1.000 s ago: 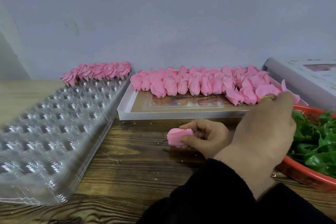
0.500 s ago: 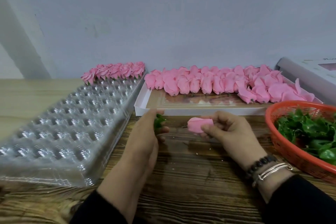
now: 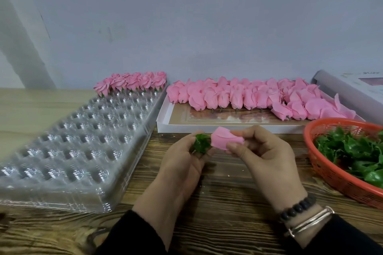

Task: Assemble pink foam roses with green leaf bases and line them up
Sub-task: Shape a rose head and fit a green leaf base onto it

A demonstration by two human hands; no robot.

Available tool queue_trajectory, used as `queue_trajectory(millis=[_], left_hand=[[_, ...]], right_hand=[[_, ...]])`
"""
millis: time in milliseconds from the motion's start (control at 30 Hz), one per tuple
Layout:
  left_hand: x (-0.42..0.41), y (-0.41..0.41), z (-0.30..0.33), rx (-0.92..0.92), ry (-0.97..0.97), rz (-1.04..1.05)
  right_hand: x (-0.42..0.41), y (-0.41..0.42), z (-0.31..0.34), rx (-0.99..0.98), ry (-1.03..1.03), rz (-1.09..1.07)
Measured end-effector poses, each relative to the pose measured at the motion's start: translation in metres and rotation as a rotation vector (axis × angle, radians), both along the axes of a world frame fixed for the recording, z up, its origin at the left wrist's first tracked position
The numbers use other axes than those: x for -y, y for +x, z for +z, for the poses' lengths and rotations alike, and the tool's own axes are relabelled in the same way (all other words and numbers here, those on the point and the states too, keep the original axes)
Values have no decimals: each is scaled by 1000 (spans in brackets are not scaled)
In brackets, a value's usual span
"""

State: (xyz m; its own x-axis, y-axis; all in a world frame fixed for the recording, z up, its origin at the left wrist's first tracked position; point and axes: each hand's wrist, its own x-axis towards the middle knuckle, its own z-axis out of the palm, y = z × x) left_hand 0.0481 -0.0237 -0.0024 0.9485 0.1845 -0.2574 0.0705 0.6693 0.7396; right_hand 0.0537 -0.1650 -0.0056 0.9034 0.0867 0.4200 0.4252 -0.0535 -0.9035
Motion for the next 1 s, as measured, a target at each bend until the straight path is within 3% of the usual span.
queue_trajectory(millis=[233, 733, 867, 1000], left_hand=[[9, -1, 0, 35, 13, -25], [16, -5, -7, 114, 36, -171], [10, -7, -8, 255, 323, -346], [2, -6, -10, 304, 1031, -260]], right_hand=[[-6, 0, -2, 86, -252, -53], [-3, 8, -4, 216, -372, -94], [2, 10, -3, 254, -427, -134], [4, 8, 1, 279, -447, -114]])
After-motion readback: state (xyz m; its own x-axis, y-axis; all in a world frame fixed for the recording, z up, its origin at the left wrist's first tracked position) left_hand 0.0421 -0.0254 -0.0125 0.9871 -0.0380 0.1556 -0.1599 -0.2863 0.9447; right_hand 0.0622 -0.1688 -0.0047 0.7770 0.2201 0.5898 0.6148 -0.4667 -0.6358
